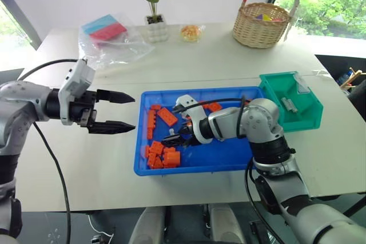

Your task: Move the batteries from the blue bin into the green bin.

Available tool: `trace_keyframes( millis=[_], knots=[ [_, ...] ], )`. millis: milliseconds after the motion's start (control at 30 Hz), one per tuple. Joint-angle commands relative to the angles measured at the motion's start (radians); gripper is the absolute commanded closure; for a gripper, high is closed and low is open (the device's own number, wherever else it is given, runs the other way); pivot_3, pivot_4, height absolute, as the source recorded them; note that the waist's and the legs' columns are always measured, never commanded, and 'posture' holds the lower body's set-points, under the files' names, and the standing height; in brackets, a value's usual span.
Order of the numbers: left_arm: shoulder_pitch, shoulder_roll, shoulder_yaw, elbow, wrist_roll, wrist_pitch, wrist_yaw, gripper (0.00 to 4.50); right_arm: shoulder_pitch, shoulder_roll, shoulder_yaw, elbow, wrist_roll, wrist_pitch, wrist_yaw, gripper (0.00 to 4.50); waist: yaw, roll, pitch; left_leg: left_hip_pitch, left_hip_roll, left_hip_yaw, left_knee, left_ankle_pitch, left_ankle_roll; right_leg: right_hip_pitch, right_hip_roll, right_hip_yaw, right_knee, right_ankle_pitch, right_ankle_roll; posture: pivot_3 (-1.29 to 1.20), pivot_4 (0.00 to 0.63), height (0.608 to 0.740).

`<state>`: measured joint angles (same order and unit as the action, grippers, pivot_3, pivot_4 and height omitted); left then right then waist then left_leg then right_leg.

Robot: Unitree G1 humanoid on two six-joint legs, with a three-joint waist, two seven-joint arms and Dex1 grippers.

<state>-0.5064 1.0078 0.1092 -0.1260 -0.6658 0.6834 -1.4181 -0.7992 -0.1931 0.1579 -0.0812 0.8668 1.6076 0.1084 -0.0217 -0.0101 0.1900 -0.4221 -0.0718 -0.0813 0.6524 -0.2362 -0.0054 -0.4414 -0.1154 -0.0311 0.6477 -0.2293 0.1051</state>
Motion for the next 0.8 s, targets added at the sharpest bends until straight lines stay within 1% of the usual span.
trace_keyframes(
  millis=[33, 100, 133, 200, 267, 300, 400, 433, 600, 667, 700, 800],
  knots=[
    [-0.022, 0.009, 0.019, -0.011, -0.017, 0.002, -0.001, 0.0, -0.004, 0.015, 0.027, 0.004, -0.035, 0.007, 0.018, 0.07, 0.0, 0.0, 0.0, 0.0, 0.0, 0.0, 0.0, 0.0, 0.0, 0.0, 0.0, 0.0, 0.0, 0.0, 0.0, 0.0, 0.15, 0.702],
    [-0.023, 0.01, 0.023, -0.015, -0.023, 0.009, 0.001, 0.0, 0.001, 0.005, 0.061, 0.005, -0.073, -0.009, 0.034, 0.07, 0.0, 0.0, 0.0, 0.001, 0.0, 0.0, 0.0, 0.0, 0.0, 0.001, 0.0, 0.0, 0.0, 0.0, 0.0, 0.0, 0.15, 0.702],
    [-0.023, 0.01, 0.024, -0.018, -0.025, 0.012, 0.002, 0.0, 0.004, -0.007, 0.088, 0.003, -0.094, -0.027, 0.047, 0.3, 0.0, 0.0, 0.0, 0.001, 0.0, 0.0, 0.0, 0.0, 0.0, 0.001, 0.0, 0.0, 0.0, 0.0, 0.0, 0.0, 0.15, 0.702],
    [-0.022, 0.011, 0.026, -0.021, -0.028, 0.013, 0.003, 0.0, 0.011, -0.021, 0.119, 0.005, -0.125, -0.052, 0.068, 0.92, -0.001, 0.0, 0.0, 0.003, 0.0, 0.0, 0.0, 0.0, 0.0, 0.002, 0.001, 0.0, 0.0, 0.0, 0.0, 0.0, 0.15, 0.702],
    [-0.027, 0.012, 0.026, -0.019, -0.03, 0.014, 0.005, 0.0, 0.018, -0.047, 0.166, 0.006, -0.166, -0.099, 0.097, 1.87, -0.001, 0.0, -0.001, 0.004, 0.0, 0.0, 0.0, 0.0, 0.0, 0.003, 0.001, 0.0, 0.0, 0.0, 0.0, 0.0, 0.15, 0.702],
    [-0.03, 0.012, 0.026, -0.017, -0.031, 0.015, 0.006, 0.0, 0.022, -0.055, 0.182, 0.004, -0.181, -0.115, 0.111, 2.45, -0.001, 0.0, -0.001, 0.004, 0.001, 0.0, -0.001, 0.0, 0.0, 0.003, 0.001, 0.0, 0.0, 0.0, 0.0, 0.0, 0.15, 0.702],
    [-0.037, 0.012, 0.025, -0.011, -0.033, 0.015, 0.008, 0.0, 0.027, -0.062, 0.194, 0.001, -0.207, -0.132, 0.141, 3.99, -0.002, 0.0, -0.001, 0.004, 0.001, 0.0, -0.001, 0.0, 0.0, 0.003, 0.001, 0.0, 0.0, 0.0, 0.0, 0.0, 0.15, 0.702],
    [-0.038, 0.011, 0.024, -0.009, -0.032, 0.015, 0.008, 0.0, 0.023, -0.063, 0.192, -0.001, -0.213, -0.131, 0.15, 4.45, -0.002, 0.0, -0.001, 0.004, 0.001, 0.0, -0.001, 0.0, 0.0, 0.003, 0.001, 0.0, 0.0, 0.0, 0.0, 0.0, 0.15, 0.702],
    [-0.049, 0.003, 0.009, 0.013, -0.023, 0.002, -0.001, 0.0, -0.009, -0.065, 0.142, -0.018, -0.226, -0.109, 0.189, 4.43, 0.0, 0.0, -0.001, 0.004, 0.001, 0.0, -0.001, 0.0, 0.0, 0.003, 0.001, 0.001, 0.0, 0.0, 0.0, 0.0, 0.15, 0.702],
    [-0.047, -0.002, 0.001, 0.012, -0.026, 0.001, -0.006, 0.0, -0.034, -0.079, 0.099, -0.049, -0.215, -0.081, 0.207, 4.43, 0.001, 0.0, -0.001, 0.004, 0.001, 0.0, -0.001, 0.0, 0.0, 0.003, 0.001, 0.001, 0.0, 0.0, 0.0, 0.0, 0.15, 0.702],
    [-0.044, -0.003, -0.001, 0.009, -0.027, -0.001, -0.01, 0.0, -0.047, -0.081, 0.068, -0.065, -0.207, -0.064, 0.213, 4.43, 0.002, 0.0, -0.001, 0.004, 0.001, 0.0, -0.001, 0.0, 0.0, 0.003, 0.001, 0.001, 0.0, 0.0, 0.0, 0.0, 0.15, 0.702],
    [-0.03, -0.008, -0.006, -0.006, -0.032, 0.0, -0.015, 0.0, -0.115, -0.126, -0.1, -0.11, -0.133, 0.002, 0.23, 4.43, 0.005, 0.0, 0.0, 0.003, 0.001, 0.0, 0.0, 0.0, 0.0, 0.003, 0.001, 0.001, 0.0, 0.0, 0.0, 0.0, 0.15, 0.702]
  ],
)
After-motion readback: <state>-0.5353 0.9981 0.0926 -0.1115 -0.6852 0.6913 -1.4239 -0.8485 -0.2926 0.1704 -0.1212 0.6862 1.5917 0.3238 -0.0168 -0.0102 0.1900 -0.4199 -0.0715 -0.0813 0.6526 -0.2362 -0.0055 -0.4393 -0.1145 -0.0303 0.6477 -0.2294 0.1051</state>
